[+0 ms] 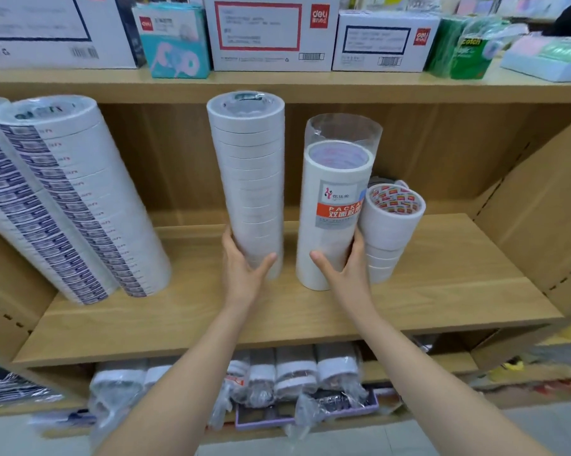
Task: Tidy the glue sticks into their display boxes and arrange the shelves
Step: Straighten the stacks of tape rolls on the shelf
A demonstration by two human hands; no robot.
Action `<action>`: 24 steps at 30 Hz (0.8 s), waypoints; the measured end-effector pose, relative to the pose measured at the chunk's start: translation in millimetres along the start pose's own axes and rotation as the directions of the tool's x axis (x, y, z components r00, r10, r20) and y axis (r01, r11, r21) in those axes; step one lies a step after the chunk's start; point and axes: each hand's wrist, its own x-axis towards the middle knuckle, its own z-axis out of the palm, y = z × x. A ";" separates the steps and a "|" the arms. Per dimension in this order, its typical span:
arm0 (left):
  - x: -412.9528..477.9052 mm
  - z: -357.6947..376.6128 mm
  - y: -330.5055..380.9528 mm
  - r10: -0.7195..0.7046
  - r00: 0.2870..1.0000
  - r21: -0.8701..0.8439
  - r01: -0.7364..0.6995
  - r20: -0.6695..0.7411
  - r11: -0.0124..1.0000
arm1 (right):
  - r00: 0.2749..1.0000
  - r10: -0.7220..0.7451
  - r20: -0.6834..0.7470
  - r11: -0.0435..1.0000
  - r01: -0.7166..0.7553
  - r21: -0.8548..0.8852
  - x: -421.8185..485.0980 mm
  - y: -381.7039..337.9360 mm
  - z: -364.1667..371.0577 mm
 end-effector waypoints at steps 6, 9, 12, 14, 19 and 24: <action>-3.2 -10.8 -3.6 0.052 0.999 0.036 -0.052 0.004 0.998 | 0.994 -0.042 -0.104 0.996 0.034 -0.080 -26.7 -2.5 6.0; -9.8 -26.4 -8.0 0.078 0.997 0.068 -0.079 0.017 0.995 | 0.957 -0.128 -0.259 0.976 0.075 -0.205 -47.3 -14.0 13.9; -18.3 -49.1 -14.9 0.086 0.996 0.073 -0.089 0.038 0.993 | 0.914 -0.291 -0.283 0.942 0.222 -0.251 -65.9 -27.9 30.2; -23.4 -64.5 -19.4 0.106 0.993 0.073 -0.109 0.044 0.991 | 0.953 -0.259 -0.154 0.954 0.228 -0.193 -74.2 -34.0 45.8; -28.6 -101.4 -26.0 0.161 0.977 0.191 -0.187 0.143 0.964 | 0.965 -0.031 0.261 0.981 0.080 -0.179 -78.4 -26.7 94.8; -33.0 -145.8 -38.9 0.387 0.921 0.597 -0.284 -0.049 0.751 | 0.974 0.066 0.215 0.995 -0.049 -0.085 -74.7 -25.1 129.1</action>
